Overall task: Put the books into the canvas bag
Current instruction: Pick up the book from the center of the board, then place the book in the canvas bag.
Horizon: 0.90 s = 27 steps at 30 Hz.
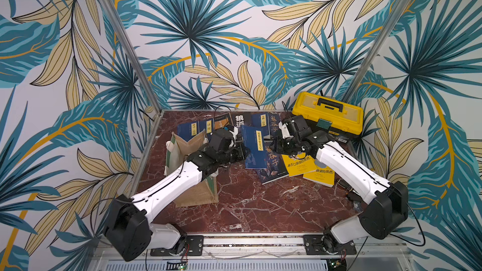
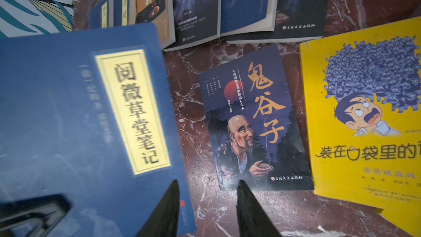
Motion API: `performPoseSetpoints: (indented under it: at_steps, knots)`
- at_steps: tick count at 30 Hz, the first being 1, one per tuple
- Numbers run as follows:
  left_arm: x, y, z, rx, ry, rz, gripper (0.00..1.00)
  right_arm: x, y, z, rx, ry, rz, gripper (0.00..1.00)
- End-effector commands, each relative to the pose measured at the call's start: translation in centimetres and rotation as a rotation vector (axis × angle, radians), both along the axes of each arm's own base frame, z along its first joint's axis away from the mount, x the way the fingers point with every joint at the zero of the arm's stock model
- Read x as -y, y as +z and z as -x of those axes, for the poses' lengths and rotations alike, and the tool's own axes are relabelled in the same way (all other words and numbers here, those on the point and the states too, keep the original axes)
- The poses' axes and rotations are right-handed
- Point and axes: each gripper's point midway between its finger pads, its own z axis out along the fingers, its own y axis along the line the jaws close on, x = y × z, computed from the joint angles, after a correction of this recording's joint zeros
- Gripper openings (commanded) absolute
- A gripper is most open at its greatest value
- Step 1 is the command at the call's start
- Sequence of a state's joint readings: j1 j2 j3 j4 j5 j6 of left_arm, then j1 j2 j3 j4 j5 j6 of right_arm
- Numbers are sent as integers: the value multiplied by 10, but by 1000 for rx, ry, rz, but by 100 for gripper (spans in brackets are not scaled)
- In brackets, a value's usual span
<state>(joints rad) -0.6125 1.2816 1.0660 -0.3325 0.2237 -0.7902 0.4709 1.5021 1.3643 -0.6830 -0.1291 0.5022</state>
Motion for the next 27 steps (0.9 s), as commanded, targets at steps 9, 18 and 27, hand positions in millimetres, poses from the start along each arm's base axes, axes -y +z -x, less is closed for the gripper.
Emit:
performPoseSetpoints:
  at_steps: [9,18,27]
  knots:
    - [-137,107,68,419,291,-147,0,-72,41,11,65,112,-67,43]
    - [-216,114,127,505,474,-212,0,-188,62,27,97,313,-145,43]
    - [-243,98,152,484,541,-197,0,-260,41,41,53,436,-158,46]
